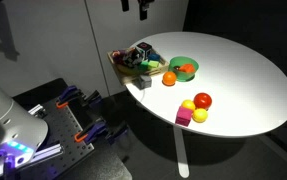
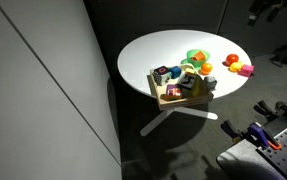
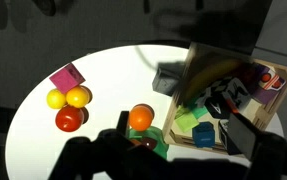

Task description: Put the orange object inside the bowl

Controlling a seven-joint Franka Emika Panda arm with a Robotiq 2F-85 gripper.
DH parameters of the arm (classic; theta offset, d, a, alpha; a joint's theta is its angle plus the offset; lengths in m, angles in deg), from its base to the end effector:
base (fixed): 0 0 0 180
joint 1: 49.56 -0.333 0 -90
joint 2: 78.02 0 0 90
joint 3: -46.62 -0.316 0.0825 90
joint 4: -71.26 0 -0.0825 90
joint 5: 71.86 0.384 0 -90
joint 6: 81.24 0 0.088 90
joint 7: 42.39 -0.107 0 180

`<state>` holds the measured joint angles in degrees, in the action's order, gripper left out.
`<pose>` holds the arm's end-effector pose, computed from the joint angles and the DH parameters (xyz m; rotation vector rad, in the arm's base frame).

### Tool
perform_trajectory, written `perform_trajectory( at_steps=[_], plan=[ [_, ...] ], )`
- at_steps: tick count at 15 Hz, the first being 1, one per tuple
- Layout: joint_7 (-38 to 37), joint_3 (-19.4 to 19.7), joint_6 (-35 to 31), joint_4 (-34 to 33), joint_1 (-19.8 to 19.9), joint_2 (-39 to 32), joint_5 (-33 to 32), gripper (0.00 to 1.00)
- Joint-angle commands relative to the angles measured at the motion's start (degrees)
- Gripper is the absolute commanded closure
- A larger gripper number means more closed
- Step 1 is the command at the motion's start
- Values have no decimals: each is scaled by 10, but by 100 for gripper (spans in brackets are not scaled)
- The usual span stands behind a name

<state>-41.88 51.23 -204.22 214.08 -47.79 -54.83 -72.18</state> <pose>0.4175 -0.0475 0.4356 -3.1132 0.1464 -0.0916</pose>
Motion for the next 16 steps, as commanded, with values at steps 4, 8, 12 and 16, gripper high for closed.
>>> perform_trajectory(
  at_steps=[4,8,12,16],
  plan=[
    [2,-5,1,-2,5,0,2,0],
    [2,-5,1,-2,5,0,2,0],
    [-11,-6,1,-22,9,-22,0,0],
    [-28,-5,2,-52,14,-57,1,0]
  ],
)
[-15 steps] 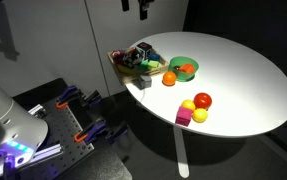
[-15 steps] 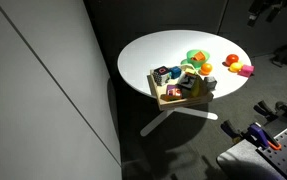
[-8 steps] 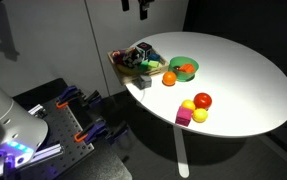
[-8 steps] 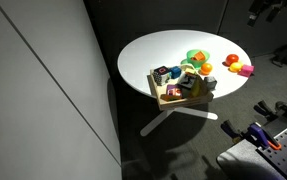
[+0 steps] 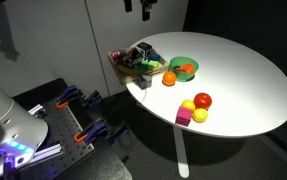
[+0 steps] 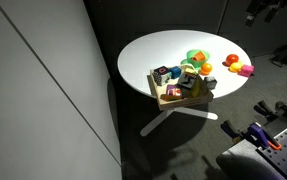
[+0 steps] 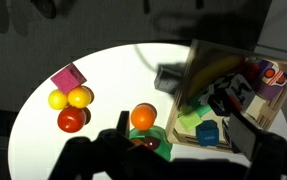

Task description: Put the orange object inside the bowl

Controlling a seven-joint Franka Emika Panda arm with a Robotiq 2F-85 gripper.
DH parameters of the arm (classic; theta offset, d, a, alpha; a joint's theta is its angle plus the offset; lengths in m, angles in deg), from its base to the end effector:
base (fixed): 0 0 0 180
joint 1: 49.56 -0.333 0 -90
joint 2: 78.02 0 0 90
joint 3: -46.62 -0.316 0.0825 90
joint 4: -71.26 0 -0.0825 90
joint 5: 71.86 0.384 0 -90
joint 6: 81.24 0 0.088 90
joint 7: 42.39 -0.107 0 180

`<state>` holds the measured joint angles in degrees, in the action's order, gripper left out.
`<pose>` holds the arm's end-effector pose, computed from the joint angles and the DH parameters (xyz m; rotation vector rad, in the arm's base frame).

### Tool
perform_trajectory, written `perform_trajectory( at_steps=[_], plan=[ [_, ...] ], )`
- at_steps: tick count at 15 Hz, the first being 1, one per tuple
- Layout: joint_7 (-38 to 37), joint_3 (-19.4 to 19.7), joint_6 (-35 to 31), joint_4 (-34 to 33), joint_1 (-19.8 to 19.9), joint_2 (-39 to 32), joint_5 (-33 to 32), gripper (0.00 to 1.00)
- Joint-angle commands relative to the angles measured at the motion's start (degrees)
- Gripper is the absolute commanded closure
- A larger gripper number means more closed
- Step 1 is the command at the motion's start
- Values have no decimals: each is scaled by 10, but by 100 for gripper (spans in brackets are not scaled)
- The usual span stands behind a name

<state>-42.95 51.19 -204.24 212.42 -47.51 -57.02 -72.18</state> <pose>0.4276 -0.0504 0.4330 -3.1139 0.1836 -0.0775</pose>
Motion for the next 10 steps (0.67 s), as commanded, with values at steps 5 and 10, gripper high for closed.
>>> perform_trajectory(
  at_steps=[5,10],
  plan=[
    [-57,-7,-9,-84,18,-100,-3,0],
    [-76,-5,-46,-116,17,-169,-7,0]
  ],
)
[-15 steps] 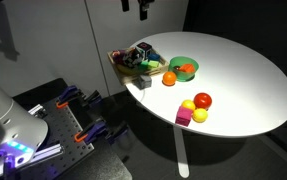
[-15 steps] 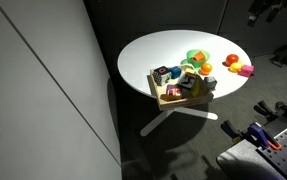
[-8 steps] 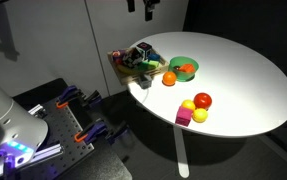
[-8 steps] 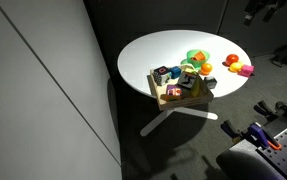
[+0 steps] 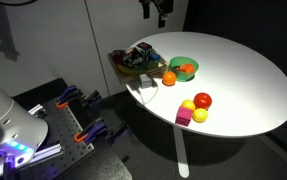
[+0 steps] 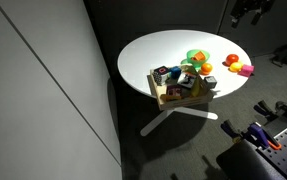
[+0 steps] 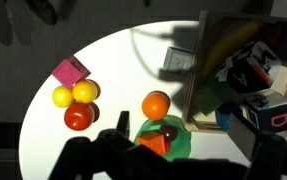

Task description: Put the orange object inside the bowl

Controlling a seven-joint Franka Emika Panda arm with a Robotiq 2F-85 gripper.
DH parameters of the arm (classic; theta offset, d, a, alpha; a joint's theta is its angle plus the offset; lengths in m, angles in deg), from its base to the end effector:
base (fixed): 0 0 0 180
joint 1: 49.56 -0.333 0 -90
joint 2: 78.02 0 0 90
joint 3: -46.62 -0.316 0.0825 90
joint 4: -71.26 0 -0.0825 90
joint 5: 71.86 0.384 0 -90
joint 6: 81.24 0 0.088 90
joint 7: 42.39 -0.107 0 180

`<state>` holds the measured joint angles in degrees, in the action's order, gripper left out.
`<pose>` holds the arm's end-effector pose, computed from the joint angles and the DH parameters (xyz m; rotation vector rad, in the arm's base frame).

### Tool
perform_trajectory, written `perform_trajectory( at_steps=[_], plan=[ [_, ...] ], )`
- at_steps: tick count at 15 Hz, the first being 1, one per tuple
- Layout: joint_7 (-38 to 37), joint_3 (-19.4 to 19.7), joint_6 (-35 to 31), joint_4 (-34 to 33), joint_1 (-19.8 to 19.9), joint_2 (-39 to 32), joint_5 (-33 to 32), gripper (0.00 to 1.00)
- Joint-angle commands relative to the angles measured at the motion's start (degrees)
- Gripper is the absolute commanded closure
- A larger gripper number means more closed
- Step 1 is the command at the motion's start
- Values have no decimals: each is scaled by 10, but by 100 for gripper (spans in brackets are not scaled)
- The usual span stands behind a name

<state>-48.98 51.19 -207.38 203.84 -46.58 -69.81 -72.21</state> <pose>0.4870 -0.0652 0.4044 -3.1120 0.3794 -0.0478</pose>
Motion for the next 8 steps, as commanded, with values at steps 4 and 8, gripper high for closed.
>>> perform_trajectory(
  at_steps=[4,8],
  plan=[
    [-9,-2,-61,-28,6,-83,-11,0],
    [5,2,-117,-18,7,-121,-7,0]
  ],
)
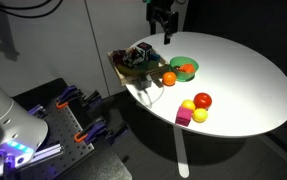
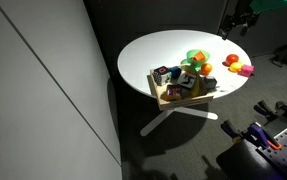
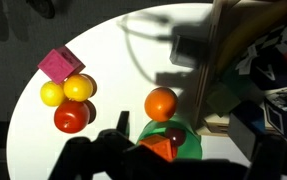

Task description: Put the orange object inside the bowl

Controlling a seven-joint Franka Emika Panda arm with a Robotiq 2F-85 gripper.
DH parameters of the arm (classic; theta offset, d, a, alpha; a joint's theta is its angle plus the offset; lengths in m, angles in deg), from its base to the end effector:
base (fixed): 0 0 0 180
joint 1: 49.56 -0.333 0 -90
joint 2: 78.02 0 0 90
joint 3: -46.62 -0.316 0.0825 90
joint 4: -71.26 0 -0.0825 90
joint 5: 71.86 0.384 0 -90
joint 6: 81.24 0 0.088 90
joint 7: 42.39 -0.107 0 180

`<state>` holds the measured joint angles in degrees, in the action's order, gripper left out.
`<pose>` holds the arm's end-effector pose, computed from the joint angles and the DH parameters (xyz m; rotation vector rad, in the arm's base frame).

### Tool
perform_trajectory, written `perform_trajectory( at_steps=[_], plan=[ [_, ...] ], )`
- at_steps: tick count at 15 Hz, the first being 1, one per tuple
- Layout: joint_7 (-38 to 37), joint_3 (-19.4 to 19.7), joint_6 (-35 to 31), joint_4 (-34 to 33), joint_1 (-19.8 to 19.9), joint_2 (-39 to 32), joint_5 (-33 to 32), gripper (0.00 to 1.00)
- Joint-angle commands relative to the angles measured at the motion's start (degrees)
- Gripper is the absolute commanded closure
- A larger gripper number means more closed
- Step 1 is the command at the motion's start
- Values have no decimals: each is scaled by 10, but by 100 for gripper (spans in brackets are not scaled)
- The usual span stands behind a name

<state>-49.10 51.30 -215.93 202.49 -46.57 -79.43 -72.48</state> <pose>0.5157 -0.0696 0.3437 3.1078 -0.3802 0.0560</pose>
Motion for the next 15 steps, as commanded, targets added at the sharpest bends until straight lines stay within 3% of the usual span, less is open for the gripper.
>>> perform_trajectory(
  at_steps=[1,6,15],
  plan=[
    [8,2,-48,-3,8,-34,-1,0],
    [11,8,-94,-4,10,-73,3,0],
    [1,9,-90,0,5,-76,0,0]
  ],
)
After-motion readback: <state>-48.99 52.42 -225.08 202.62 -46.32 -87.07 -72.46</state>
